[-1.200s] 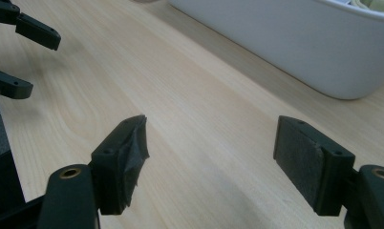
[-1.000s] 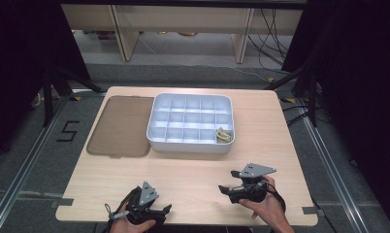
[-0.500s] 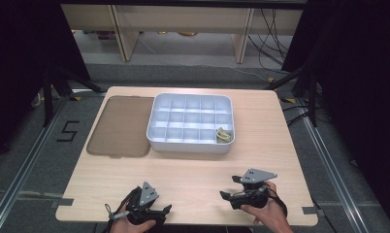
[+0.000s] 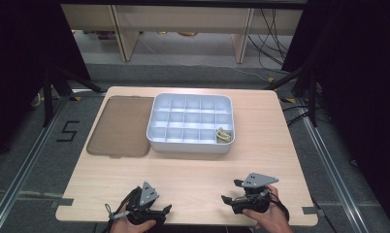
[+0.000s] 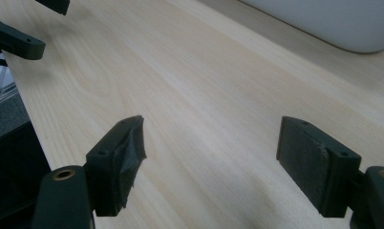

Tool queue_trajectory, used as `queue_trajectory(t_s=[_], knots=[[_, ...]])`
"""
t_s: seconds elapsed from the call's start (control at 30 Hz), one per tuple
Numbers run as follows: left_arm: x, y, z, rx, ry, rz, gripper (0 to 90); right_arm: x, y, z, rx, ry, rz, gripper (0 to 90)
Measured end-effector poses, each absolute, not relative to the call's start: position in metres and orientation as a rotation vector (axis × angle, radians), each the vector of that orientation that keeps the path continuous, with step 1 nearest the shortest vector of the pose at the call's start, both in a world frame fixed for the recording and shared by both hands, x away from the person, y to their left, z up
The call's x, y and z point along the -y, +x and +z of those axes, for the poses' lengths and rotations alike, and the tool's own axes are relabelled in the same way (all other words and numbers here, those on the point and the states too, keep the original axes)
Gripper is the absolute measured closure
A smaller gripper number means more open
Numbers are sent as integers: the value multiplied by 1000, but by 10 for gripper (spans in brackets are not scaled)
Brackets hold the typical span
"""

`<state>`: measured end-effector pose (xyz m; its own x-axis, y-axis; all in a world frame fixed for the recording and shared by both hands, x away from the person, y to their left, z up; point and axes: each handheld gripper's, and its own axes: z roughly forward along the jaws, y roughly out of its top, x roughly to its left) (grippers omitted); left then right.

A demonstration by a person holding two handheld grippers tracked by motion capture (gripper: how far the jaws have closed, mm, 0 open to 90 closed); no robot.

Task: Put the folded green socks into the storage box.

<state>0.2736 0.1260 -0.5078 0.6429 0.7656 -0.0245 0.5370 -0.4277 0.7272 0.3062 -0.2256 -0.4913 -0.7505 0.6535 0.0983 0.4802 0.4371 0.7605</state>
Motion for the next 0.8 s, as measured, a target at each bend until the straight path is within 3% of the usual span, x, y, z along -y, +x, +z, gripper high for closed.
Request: queue_trajectory(t_s=[0.2,0.8], knots=[[-126,273,-508,-1005,2141,408,208,230,297,-493,-2450,1078,1228,162],[-125,274,-508,-984,2153,411,208,230,293,-500,-2476,1000,1207,159]])
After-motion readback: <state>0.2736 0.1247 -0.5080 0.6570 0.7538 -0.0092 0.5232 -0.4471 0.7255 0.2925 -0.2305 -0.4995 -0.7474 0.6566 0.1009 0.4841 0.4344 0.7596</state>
